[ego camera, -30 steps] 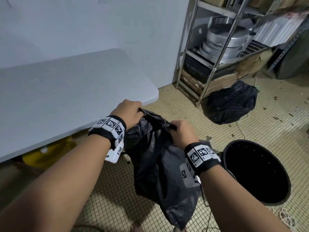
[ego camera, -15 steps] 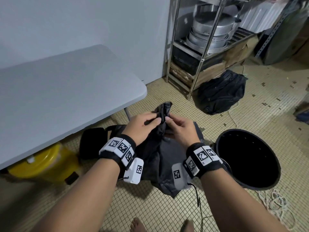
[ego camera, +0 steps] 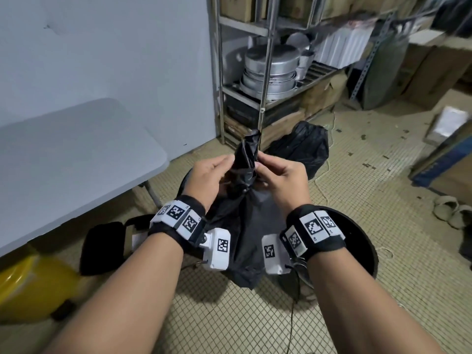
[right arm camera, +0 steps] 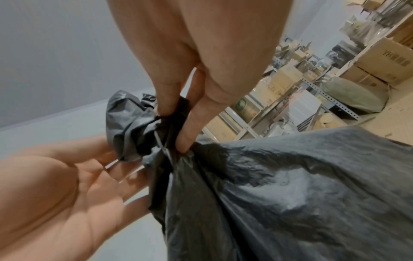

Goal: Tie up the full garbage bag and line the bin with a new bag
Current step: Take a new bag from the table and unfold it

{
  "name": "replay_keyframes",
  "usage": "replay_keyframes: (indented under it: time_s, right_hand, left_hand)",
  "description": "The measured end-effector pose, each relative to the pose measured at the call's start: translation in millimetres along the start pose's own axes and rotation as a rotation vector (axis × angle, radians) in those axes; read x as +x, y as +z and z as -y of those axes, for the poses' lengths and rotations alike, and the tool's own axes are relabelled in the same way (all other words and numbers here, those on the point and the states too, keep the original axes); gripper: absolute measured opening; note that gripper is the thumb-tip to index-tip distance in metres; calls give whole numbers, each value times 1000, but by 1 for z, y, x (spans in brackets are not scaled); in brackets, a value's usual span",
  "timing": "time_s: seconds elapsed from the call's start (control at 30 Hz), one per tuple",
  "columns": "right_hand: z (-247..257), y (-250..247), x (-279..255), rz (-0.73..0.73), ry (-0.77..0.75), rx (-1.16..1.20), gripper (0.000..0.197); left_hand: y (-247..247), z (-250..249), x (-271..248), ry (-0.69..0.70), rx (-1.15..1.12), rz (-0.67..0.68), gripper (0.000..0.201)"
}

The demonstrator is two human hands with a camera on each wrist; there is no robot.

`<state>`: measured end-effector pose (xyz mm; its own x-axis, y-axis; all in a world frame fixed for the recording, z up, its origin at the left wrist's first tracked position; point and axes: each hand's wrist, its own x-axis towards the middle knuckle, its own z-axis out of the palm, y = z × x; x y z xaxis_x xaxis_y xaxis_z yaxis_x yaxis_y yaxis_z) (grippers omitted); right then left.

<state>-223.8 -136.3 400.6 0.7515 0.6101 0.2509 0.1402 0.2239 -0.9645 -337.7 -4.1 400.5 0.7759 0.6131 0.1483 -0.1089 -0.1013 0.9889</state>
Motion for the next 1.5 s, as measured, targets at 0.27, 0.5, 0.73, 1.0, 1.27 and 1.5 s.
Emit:
replay_keyframes:
  time_s: [0.27,0.5,0.73,1.0,1.27,1.5]
  right_hand:
    - [57,-114,26,-11,-44,208,34]
    - [112,-192,42,-41,-137,112,32]
    - [101,-239,56,-62,-112,85,23]
    - [52,-256,87,-171,30,134,25]
    - [27,-265,127,-142,73,105,21]
    - [-7,-278,130,-148,158,7,26]
  left_hand:
    - [134,-48,28,277,-2,22,23]
    - [209,-83,55,403,-46,32,27]
    - [254,-63,73,387,-61,65,27]
    - [274,-15,113,310,-44,94,28]
    - [275,12,150,274,-58,78,35]
    - [282,56,162,145,-90,104,34]
